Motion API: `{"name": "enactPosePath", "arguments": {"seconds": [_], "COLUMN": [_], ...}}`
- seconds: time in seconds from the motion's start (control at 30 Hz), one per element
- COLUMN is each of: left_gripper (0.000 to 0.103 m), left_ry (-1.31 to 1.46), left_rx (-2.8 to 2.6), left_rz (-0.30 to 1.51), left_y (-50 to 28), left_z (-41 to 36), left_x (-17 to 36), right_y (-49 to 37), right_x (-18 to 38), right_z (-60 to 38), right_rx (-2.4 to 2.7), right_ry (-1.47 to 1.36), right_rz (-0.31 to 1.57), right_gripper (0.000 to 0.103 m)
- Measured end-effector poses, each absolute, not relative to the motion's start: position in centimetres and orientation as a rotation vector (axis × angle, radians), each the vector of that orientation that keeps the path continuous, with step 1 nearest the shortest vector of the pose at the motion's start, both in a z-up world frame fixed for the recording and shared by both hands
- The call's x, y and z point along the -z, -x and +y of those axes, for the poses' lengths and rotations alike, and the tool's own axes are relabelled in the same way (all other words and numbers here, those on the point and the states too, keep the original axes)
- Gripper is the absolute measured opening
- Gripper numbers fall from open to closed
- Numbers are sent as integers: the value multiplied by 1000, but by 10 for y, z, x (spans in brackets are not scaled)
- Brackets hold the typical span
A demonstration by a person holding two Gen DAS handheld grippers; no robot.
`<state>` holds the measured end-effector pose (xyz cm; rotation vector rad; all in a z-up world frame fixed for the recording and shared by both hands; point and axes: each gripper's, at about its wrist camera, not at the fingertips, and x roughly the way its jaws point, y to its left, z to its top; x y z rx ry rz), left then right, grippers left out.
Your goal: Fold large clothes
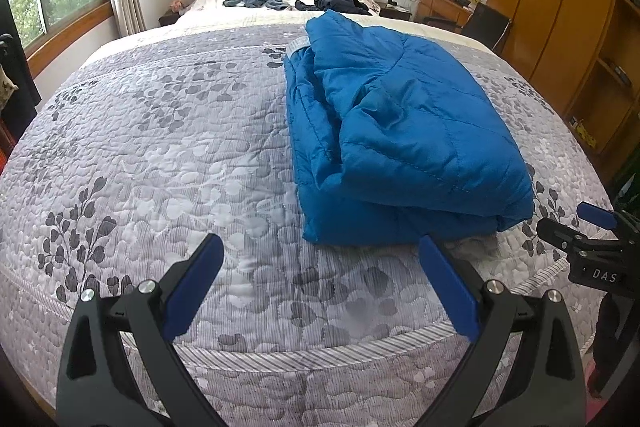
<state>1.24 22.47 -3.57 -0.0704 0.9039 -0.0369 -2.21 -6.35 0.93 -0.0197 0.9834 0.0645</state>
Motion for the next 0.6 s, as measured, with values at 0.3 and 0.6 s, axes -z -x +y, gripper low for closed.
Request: {"name": "enactPosePath", "arguments": {"seconds": [0.3, 0.6], "left_gripper": [97, 97], "left_ry": [75, 78], "left_rx": [40, 42], "left_rz": [904, 903], "left_y": [-12, -11], "left_z": [225, 225], "left_x": [35, 34], "right_y": [22, 20], "right_x": [-10, -10], "right_z": [-63, -61], "right_rx": [-67, -75], "right_ry": [20, 27], "right_rz": [983, 981], "right_gripper": [99, 99]}}
